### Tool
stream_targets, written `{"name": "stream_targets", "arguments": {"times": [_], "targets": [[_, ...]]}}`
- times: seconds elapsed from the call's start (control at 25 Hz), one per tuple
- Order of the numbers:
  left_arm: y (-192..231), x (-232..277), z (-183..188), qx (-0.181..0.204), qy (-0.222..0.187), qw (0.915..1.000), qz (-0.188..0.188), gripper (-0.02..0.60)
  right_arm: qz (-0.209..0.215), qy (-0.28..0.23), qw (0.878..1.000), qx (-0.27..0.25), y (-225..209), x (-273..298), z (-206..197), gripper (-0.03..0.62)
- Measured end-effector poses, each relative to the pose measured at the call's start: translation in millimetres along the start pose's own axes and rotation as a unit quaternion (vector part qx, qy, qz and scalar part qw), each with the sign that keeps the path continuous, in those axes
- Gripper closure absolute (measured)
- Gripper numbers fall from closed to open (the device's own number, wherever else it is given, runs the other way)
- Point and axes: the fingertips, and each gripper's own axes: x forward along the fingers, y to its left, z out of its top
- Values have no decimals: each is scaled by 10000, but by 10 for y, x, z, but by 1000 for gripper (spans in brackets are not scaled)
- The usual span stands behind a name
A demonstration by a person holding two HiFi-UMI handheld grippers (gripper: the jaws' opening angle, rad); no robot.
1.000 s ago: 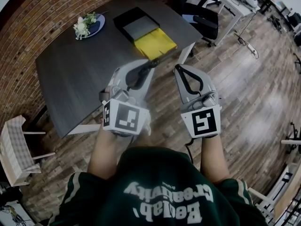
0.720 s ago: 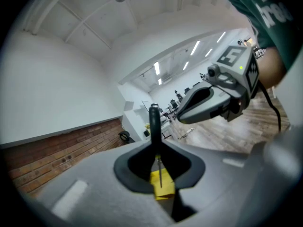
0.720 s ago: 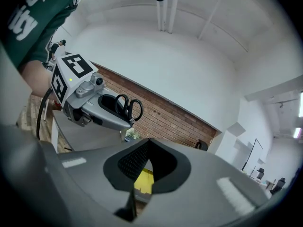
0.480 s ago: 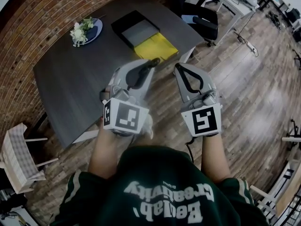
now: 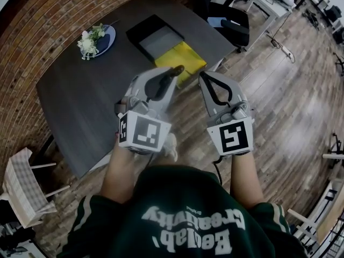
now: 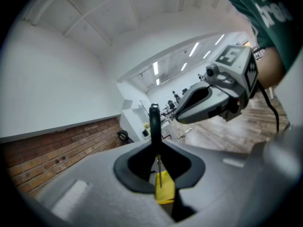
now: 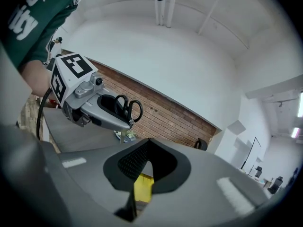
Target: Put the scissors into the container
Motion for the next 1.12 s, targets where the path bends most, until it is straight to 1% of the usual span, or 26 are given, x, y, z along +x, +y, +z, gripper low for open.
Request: {"name": "stream_targets", "arguments": {"times": [0.36,0.6,0.8,1.12], "targets": [[211,162,-132,-4,-42,9999,-124,545,-61,88,9999,0,-82,315,-27,588],[243,296,-178,22,-104,9997,-227,545,-135,123,9998,8,-158,444,-80,588],[304,400,-190,64,-152,9996,-248,545,-155,64,9998,-61,-224,538,-86,588],[513,563,-262,90,-217,9993,-306,545,-201,154,9997,-69,-320,783,-111,588]]}}
